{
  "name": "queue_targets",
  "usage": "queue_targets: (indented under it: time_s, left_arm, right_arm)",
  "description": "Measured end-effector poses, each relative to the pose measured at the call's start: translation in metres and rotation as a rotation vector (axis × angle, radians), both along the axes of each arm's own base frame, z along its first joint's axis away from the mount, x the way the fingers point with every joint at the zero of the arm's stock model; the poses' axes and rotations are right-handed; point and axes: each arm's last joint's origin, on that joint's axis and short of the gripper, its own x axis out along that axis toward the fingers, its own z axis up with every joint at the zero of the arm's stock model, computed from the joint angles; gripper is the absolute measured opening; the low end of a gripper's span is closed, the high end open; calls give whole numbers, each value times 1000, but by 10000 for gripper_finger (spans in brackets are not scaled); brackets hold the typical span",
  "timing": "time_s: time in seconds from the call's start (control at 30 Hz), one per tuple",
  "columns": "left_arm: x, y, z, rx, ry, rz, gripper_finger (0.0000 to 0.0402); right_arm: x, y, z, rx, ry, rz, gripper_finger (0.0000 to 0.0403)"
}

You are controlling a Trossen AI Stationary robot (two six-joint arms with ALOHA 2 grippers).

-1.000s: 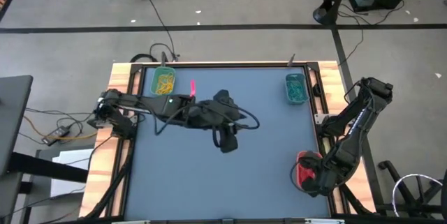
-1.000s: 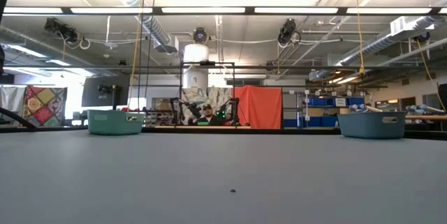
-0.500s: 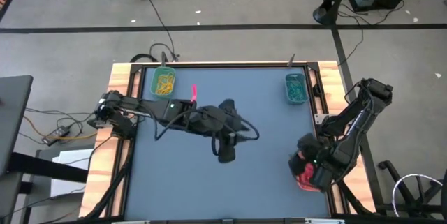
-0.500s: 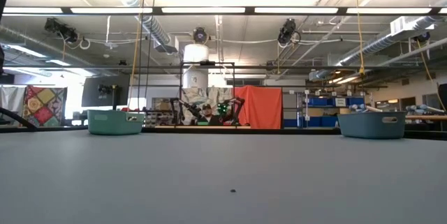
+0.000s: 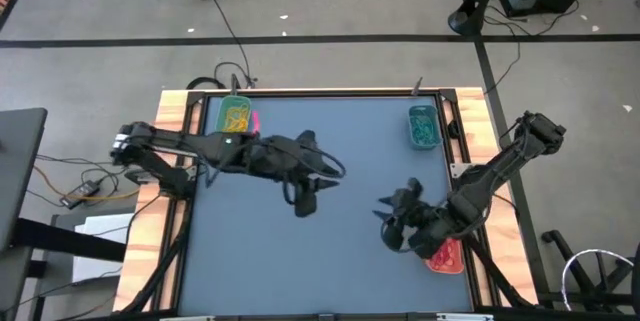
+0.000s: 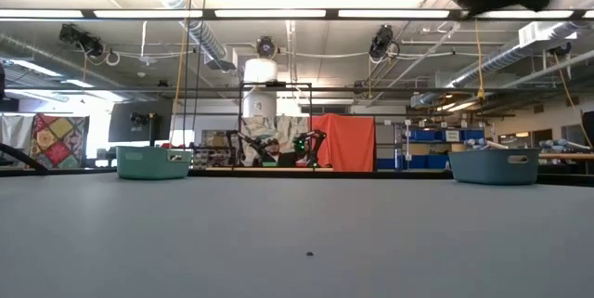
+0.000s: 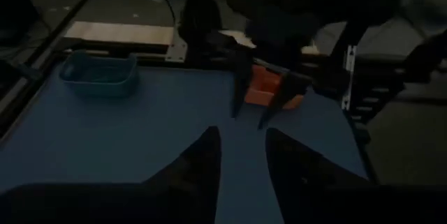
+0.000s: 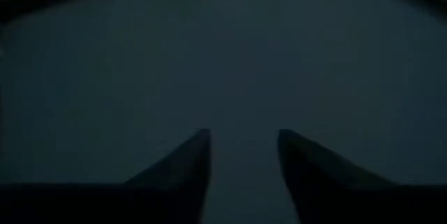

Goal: Sort rubber bands into baskets
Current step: Return to Home Position

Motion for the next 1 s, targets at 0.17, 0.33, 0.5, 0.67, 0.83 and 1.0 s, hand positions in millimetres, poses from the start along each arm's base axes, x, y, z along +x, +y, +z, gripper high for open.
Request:
queue_targets:
  time_s: [0.17,0.33,0.5,0.67,0.83,1.0]
  left_arm:
    - [-43,14,-10,-62,-97,40,115]
    - [-89,24,-32,-97,-141,60,114]
    - [-140,34,-43,-131,-211,83,111]
    - [-186,44,-54,-120,-296,122,85]
    - [-212,48,-90,27,-247,80,54]
    - [-212,48,-118,-22,-246,92,34]
  right_arm:
    - [31,-2,19,-209,-119,216,64]
    - [56,-12,47,-243,-364,217,13]
    - [71,-34,69,-236,-519,308,7]
    - [68,-60,80,-194,-537,386,4]
    - [51,-79,97,-236,-547,419,3]
    - [25,-96,109,-257,-511,395,2]
